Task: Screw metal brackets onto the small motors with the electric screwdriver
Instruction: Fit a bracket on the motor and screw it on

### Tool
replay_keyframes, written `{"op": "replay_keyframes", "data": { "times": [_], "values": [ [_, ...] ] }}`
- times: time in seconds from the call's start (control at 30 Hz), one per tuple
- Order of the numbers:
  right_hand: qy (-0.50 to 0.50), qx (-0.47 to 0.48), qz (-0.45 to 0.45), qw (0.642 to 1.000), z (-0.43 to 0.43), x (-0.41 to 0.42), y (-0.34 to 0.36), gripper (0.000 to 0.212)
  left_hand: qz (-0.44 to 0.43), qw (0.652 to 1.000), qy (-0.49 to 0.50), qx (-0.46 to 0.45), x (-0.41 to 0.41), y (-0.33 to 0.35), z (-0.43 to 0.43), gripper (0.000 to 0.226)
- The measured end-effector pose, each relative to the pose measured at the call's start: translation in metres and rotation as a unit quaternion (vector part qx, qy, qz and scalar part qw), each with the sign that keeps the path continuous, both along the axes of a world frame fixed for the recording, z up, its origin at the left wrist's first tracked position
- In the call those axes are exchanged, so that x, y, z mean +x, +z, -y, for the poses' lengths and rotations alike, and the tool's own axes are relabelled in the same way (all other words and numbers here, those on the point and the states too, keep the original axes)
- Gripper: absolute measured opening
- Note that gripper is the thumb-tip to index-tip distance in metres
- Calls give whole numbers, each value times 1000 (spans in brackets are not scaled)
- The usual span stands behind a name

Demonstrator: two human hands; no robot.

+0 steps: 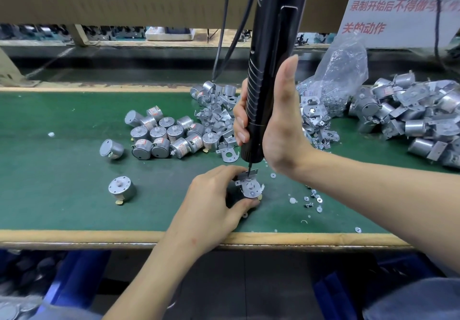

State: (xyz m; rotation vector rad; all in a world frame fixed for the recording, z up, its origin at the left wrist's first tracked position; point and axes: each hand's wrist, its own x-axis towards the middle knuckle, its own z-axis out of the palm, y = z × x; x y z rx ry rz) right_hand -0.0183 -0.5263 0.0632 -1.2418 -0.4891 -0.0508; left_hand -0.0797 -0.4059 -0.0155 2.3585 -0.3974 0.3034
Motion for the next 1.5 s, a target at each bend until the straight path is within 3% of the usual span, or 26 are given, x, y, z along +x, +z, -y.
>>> {"op": "replay_keyframes", "data": {
  "times": [0.57, 0.77, 1.5],
  "values": [
    [-27, -66, 19, 997, -9, 1, -2, 92, -6, 1000, 19, 4, 0, 0, 2, 43],
    [-29, -64, 20, 997, -9, 3, -4, 107, -17, 1000, 15, 7, 1, 1, 2, 41],
    [-48, -49, 24, 997, -9, 1, -8, 99, -7, 1000, 6, 4, 1, -2, 1, 40]
  ]
}}
